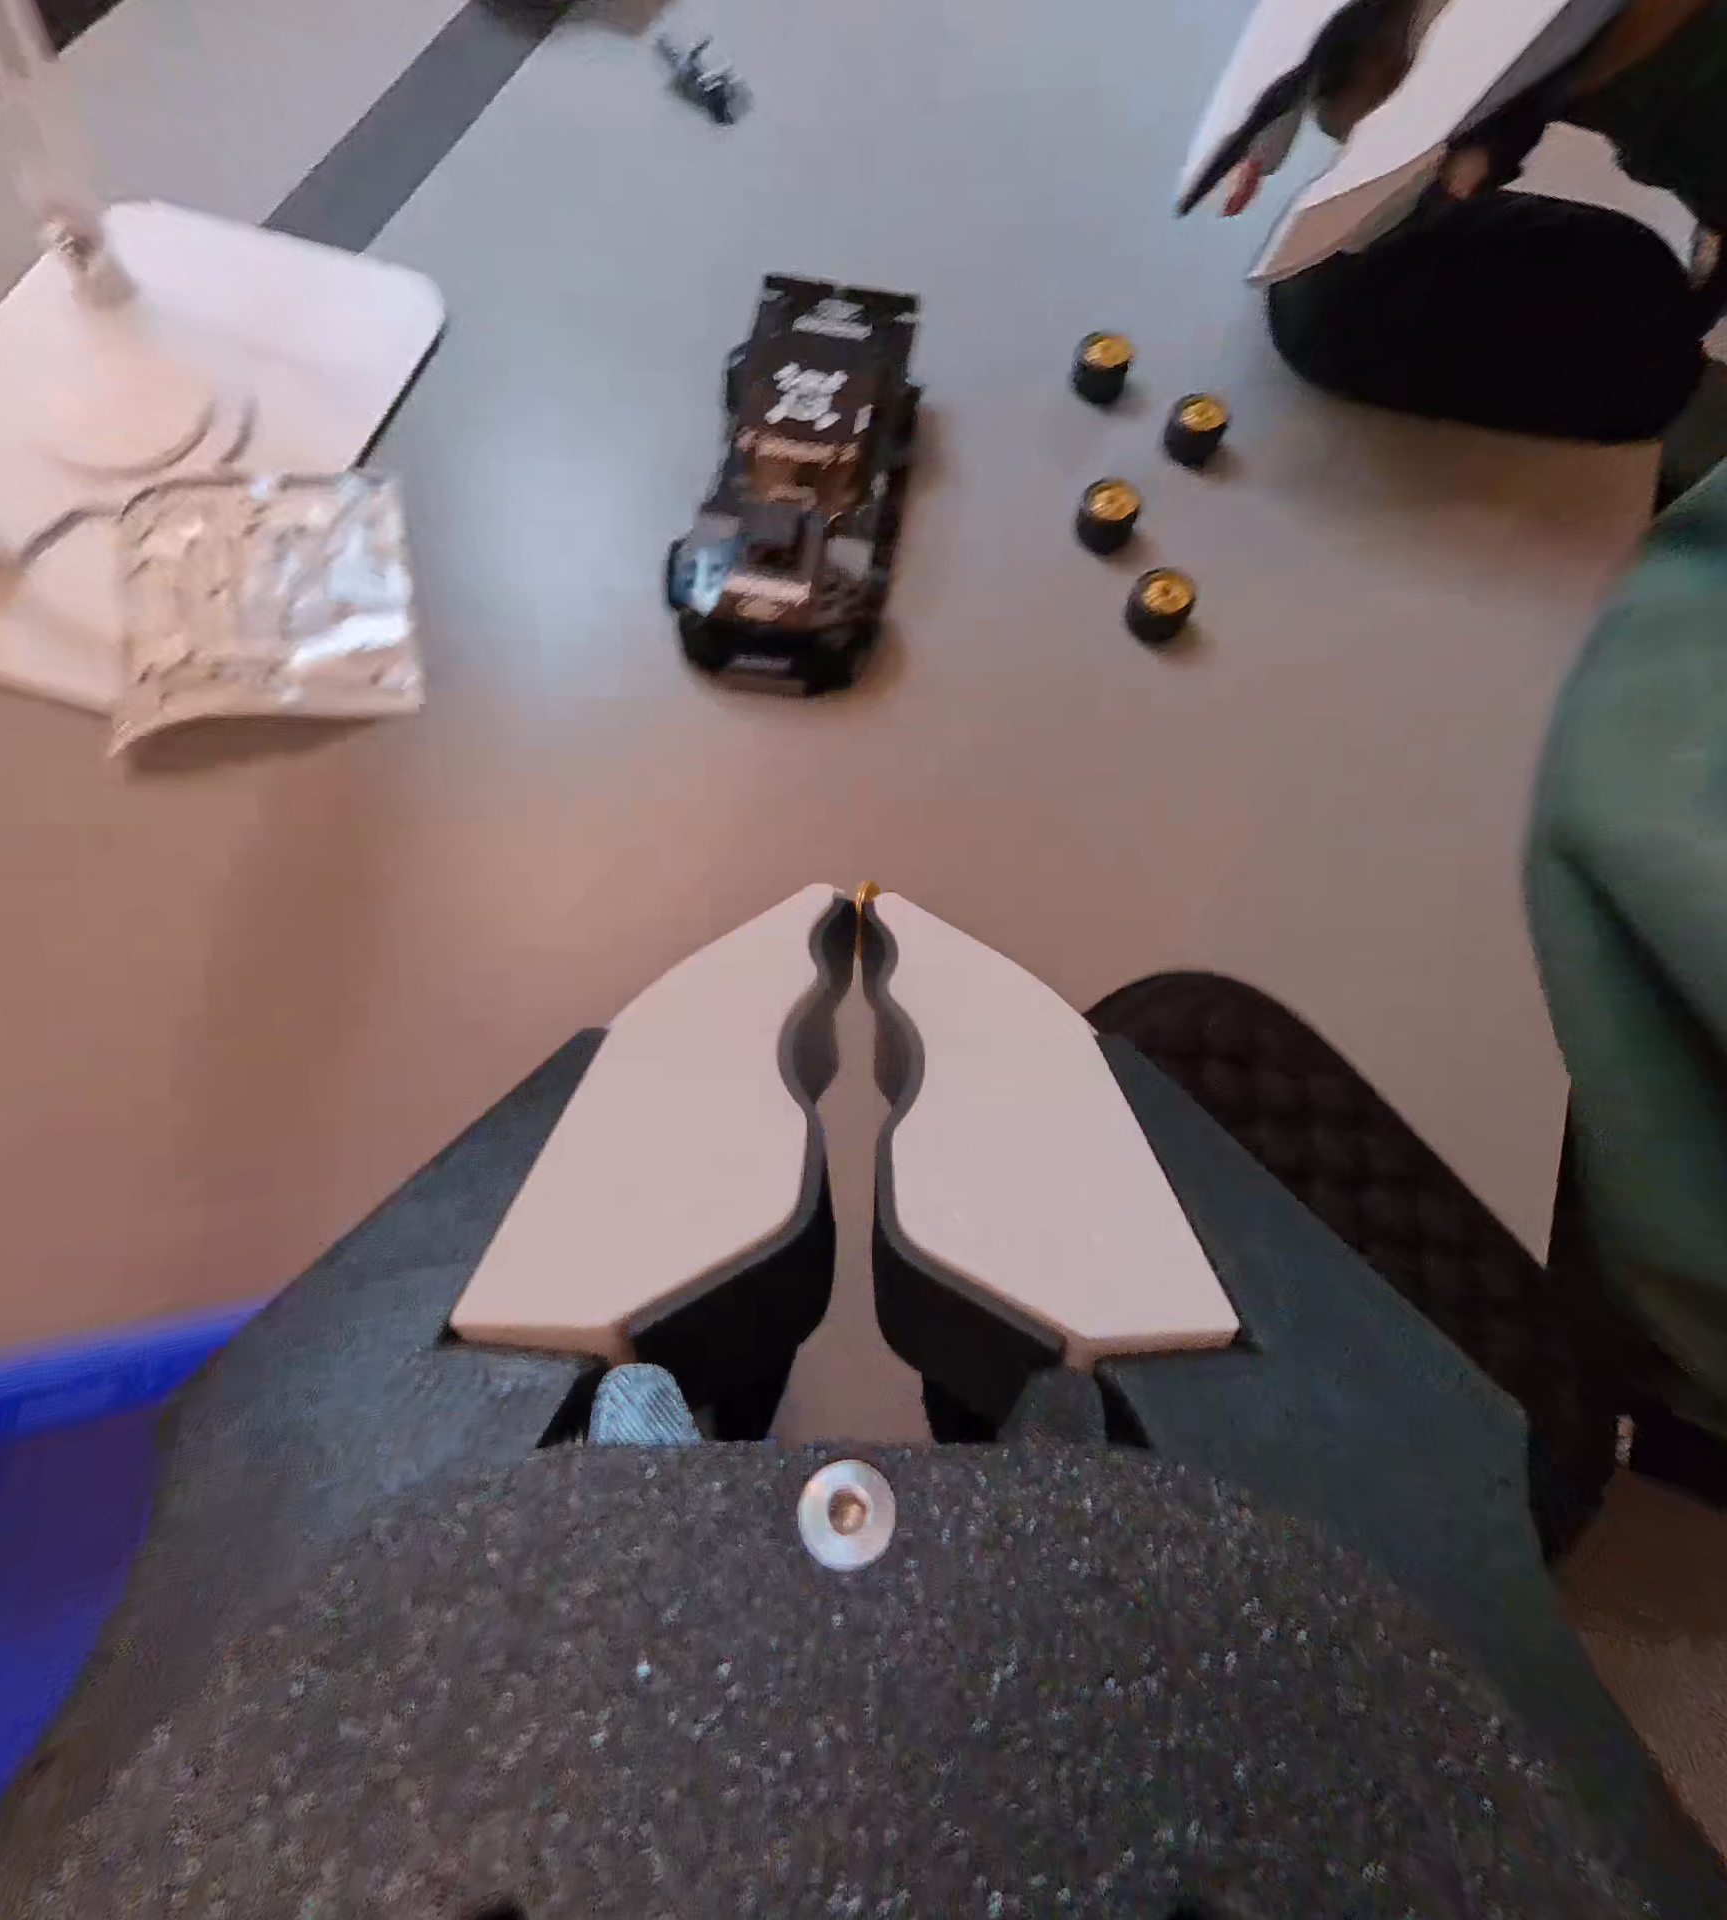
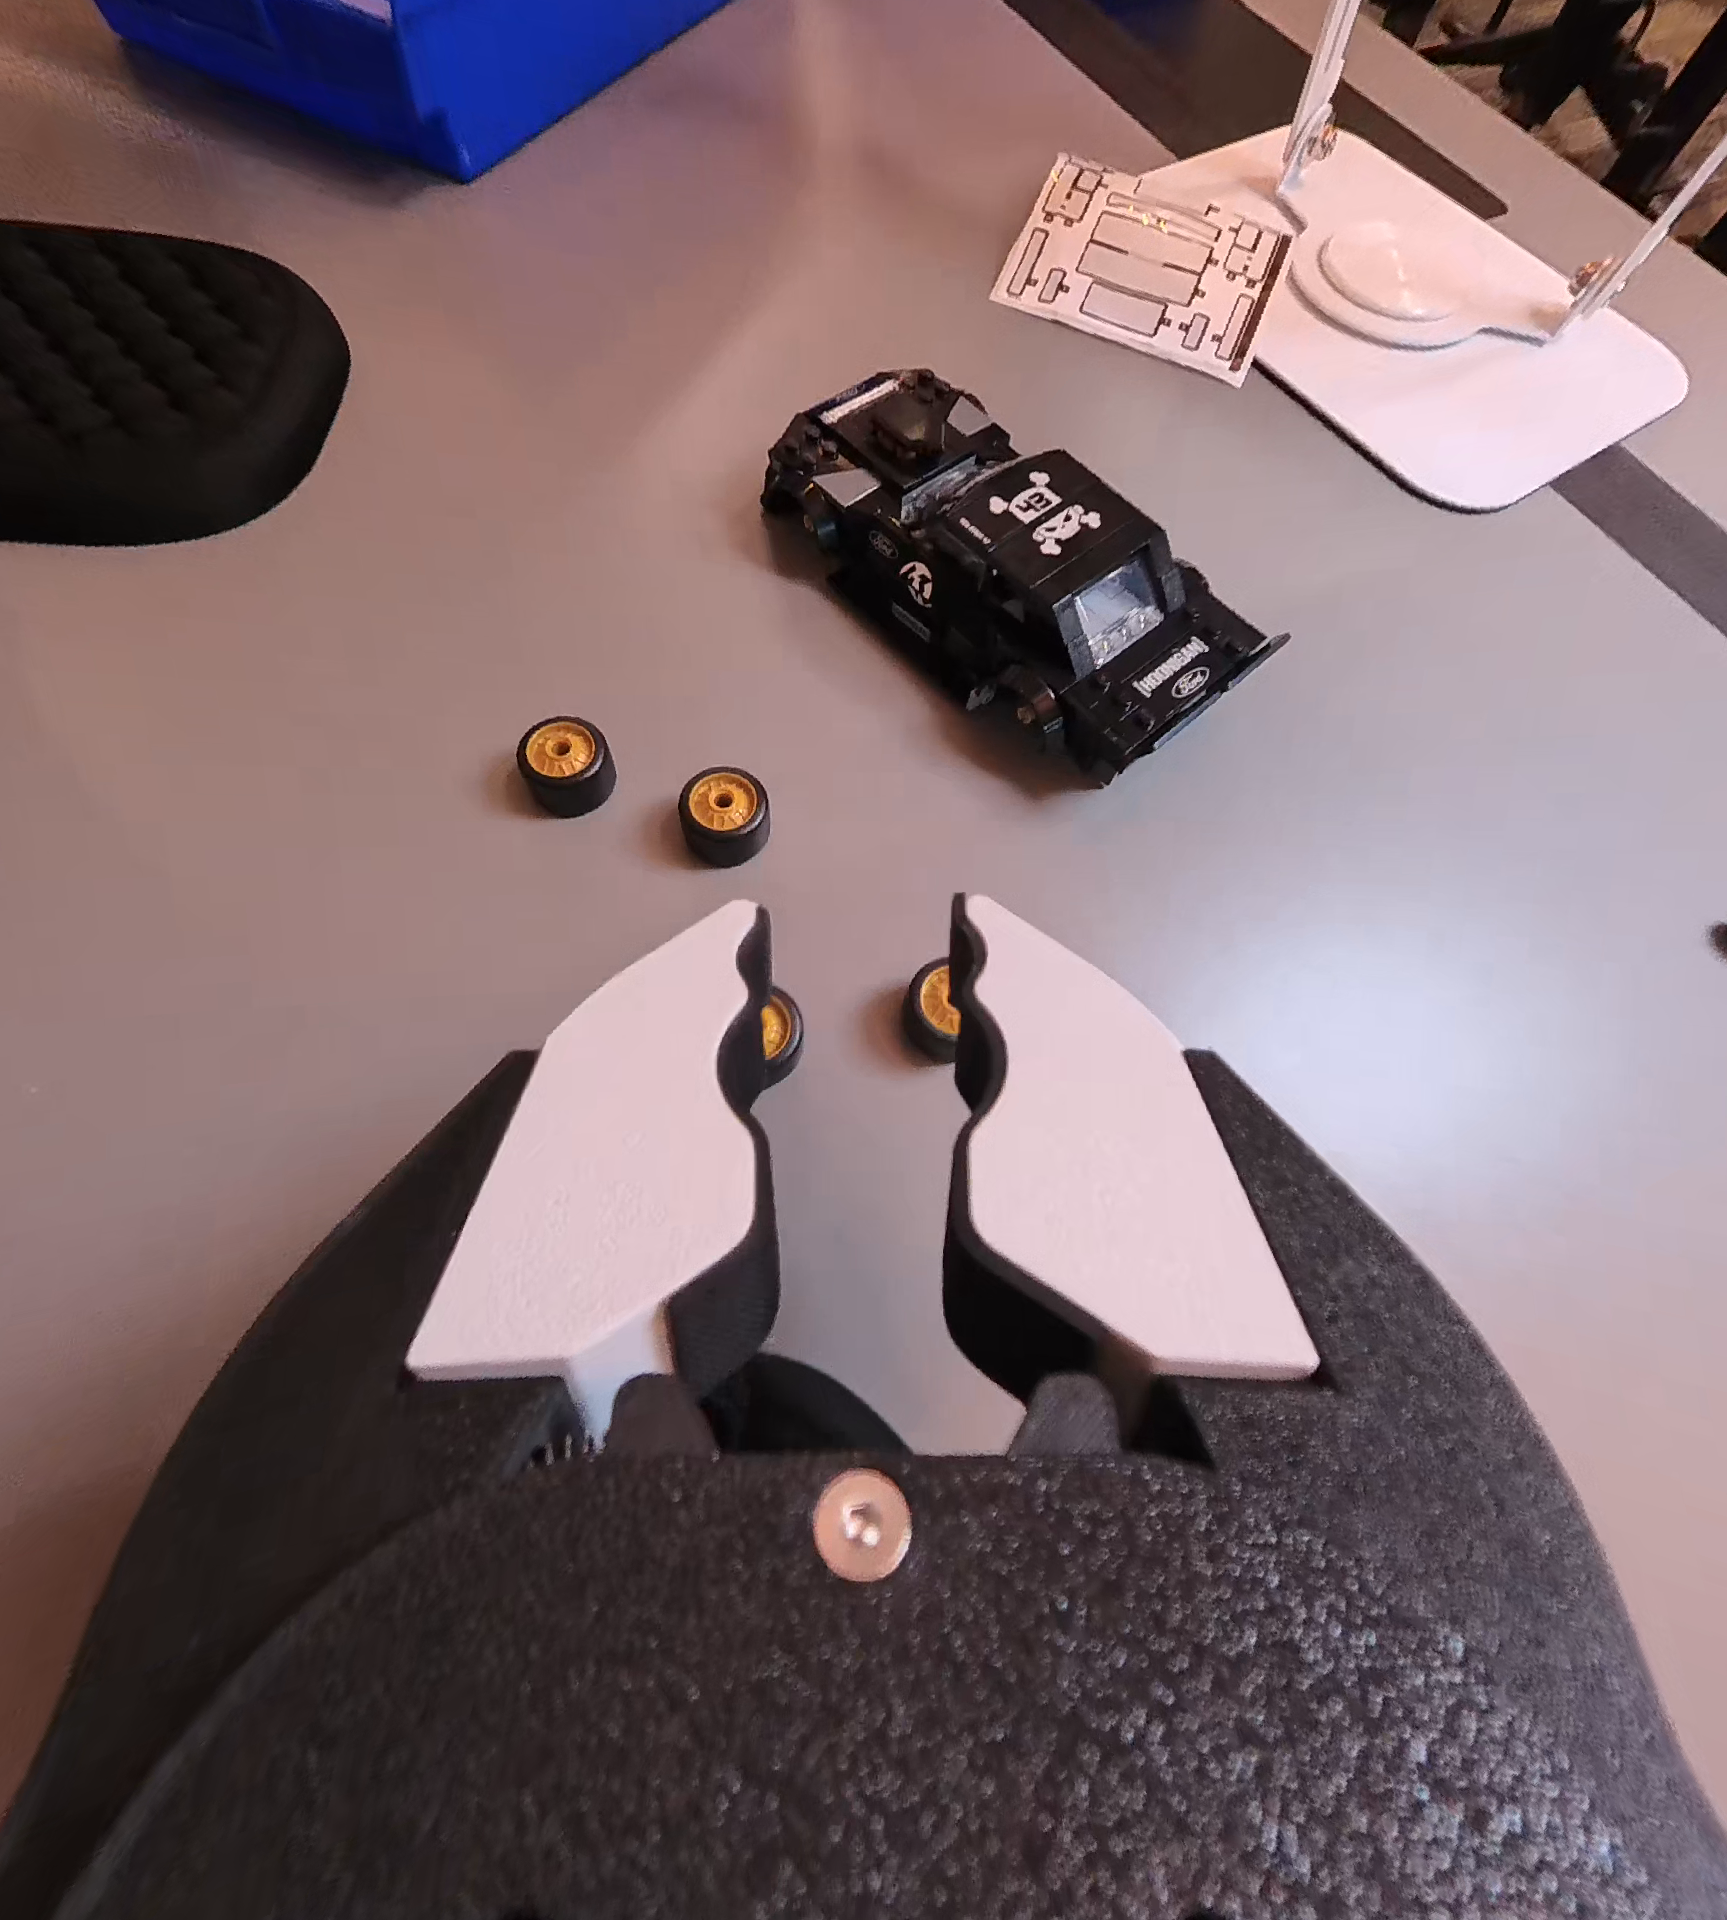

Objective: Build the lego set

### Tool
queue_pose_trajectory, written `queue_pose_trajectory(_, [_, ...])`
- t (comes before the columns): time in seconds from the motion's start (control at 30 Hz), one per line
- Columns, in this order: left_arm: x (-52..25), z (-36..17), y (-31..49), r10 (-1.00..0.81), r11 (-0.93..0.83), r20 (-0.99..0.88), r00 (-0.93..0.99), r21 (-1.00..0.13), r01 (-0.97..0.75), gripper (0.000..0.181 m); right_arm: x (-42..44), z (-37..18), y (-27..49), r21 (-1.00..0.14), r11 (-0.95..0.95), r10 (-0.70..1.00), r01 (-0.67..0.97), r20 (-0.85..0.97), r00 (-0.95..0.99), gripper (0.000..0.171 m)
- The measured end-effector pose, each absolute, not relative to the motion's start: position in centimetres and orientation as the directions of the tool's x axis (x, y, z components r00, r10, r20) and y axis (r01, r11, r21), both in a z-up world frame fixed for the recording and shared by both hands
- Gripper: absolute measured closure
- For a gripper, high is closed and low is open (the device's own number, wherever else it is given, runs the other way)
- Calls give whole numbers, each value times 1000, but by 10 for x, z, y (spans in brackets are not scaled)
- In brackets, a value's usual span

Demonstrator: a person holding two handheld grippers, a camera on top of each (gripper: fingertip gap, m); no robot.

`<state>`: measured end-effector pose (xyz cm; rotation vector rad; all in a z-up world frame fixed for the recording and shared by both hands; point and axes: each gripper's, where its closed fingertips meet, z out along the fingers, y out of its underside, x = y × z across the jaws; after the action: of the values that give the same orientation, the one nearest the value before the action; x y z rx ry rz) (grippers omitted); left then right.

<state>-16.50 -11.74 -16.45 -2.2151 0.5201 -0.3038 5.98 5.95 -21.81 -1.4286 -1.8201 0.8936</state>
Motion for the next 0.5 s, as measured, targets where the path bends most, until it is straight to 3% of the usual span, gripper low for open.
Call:
queue_pose_trajectory(0.1, [-122, -174, -86, -509, -489, -37, 860, -810, -324, 180, 61, -213, 58, -836, 191, 976, 515, 105, -191, 139])
queue_pose_trajectory(0.17, [-96, -186, -63, -529, -389, -198, 825, -808, -443, 180, 65, -212, 58, -836, 193, 977, 513, 115, -181, 139])
queue_pose_trajectory(0.37, [-38, -243, -31, -617, -284, -440, 652, -648, -707, 180, 87, -213, 64, -839, 167, 985, 518, 114, -132, 139])
queue_pose_trajectory(0.5, [-26, -268, -36, -693, -300, -417, 588, -575, -761, 180, 99, -215, 66, -846, 136, 990, 516, 94, -106, 140])
